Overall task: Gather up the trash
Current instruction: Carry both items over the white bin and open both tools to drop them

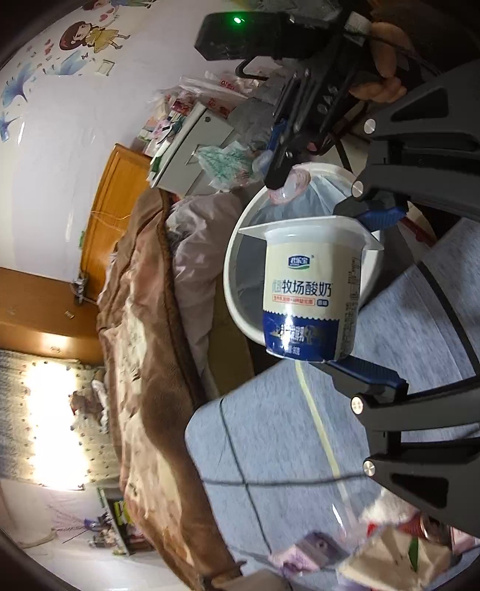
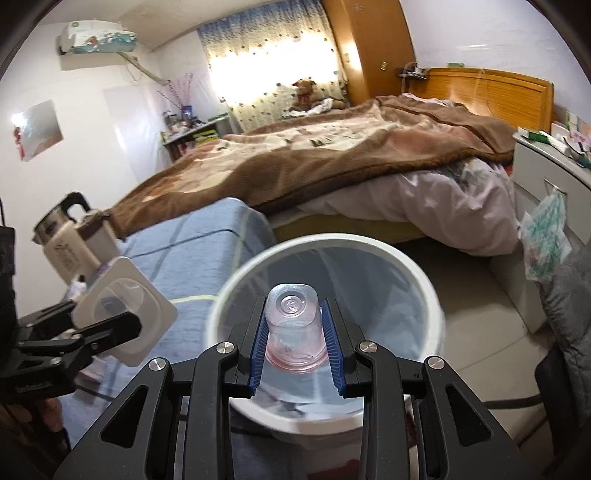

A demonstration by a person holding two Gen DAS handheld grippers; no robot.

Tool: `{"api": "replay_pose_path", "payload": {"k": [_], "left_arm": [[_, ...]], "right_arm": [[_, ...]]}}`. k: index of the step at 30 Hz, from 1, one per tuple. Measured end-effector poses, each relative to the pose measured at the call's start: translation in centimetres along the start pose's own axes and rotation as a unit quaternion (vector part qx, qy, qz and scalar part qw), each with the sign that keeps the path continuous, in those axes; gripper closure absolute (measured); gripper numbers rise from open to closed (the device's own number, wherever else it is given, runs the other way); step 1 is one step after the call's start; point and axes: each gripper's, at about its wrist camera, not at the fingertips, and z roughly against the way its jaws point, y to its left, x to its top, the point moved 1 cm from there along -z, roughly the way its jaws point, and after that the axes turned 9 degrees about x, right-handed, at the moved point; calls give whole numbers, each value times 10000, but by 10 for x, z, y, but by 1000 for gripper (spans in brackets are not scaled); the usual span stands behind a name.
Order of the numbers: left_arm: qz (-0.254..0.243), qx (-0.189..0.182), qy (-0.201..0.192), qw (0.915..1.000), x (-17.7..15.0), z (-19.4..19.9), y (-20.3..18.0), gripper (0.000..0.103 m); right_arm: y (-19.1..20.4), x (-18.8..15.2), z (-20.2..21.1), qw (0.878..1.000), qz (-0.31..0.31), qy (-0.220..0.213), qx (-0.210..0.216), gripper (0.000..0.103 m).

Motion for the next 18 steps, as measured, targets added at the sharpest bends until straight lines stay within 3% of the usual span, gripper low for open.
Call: {"api": "replay_pose_path", "payload": {"k": [14, 15, 18], "left_arm": [[-183, -102, 410, 9989, 4, -39, -30, 41], [-222, -15, 400, 9990, 4, -40, -30, 39], [-201, -49, 396, 9990, 5, -40, -30, 35]], "right_arm": [[-43, -10, -32, 9978, -97, 513, -403, 72], [-44, -10, -33, 9976, -104, 517, -447, 68], [-48, -10, -32, 9976, -188, 494, -442, 45]]}}
